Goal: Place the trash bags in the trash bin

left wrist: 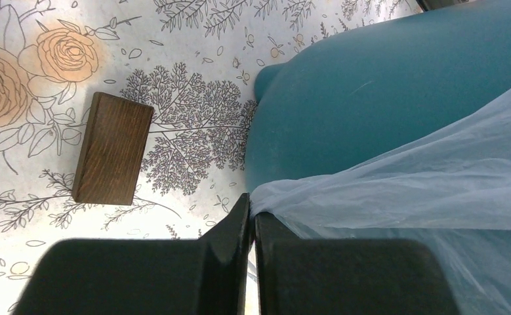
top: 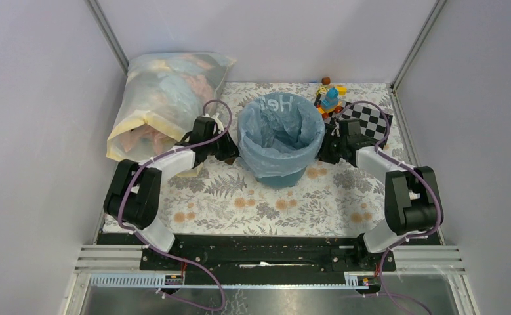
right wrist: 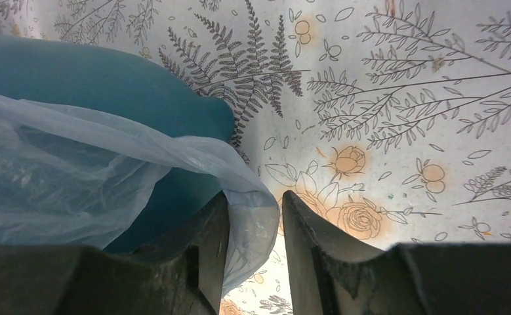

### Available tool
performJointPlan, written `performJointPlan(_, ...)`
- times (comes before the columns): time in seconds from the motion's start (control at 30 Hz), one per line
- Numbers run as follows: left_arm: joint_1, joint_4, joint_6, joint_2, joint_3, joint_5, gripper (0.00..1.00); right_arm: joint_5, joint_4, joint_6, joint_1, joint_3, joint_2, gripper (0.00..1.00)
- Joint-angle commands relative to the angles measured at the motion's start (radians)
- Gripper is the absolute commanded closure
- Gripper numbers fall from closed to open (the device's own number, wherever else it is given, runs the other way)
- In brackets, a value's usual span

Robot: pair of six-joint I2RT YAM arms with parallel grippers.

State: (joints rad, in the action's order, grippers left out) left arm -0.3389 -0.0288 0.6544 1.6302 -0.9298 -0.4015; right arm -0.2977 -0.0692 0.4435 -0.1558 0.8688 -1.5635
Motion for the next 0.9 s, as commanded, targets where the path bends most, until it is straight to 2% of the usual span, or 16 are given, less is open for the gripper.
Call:
performJointPlan(0.0, -0.005, 0.113, 0.028, 0.006, 0.043, -0.026, 0.95, -0.046, 0.059, 0.036, 0.002, -0.017, -0.027, 0.56)
performJointPlan(0.13, -0.004, 0.133, 0.037, -0.022, 0.064, -0.01, 0.87, -0.005, 0.05, 0.022, 0.002, -0.015, 0.005, 0.44)
performJointPlan(0.27, -0.004, 0.153, 0.051, -0.081, 0.088, 0.006, 0.78, 0.038, 0.018, 0.019, 0.003, -0.012, 0.096, 0.37)
performJointPlan(0.37, -0.005, 0.153, 0.064, -0.133, 0.103, 0.018, 0.71, 0.053, -0.003, 0.02, 0.002, -0.011, 0.162, 0.28)
performJointPlan(0.5, -0.005, 0.123, 0.06, -0.179, 0.107, 0.038, 0.68, 0.103, -0.038, 0.025, 0.002, -0.009, 0.242, 0.13)
performJointPlan(0.6, -0.005, 0.096, 0.052, -0.184, 0.102, 0.043, 0.67, 0.201, -0.096, 0.037, 0.004, 0.017, 0.289, 0.04)
performJointPlan(0.87, -0.005, 0.088, 0.045, -0.196, 0.112, 0.044, 0.66, 0.46, -0.269, 0.014, 0.005, 0.131, 0.444, 0.04)
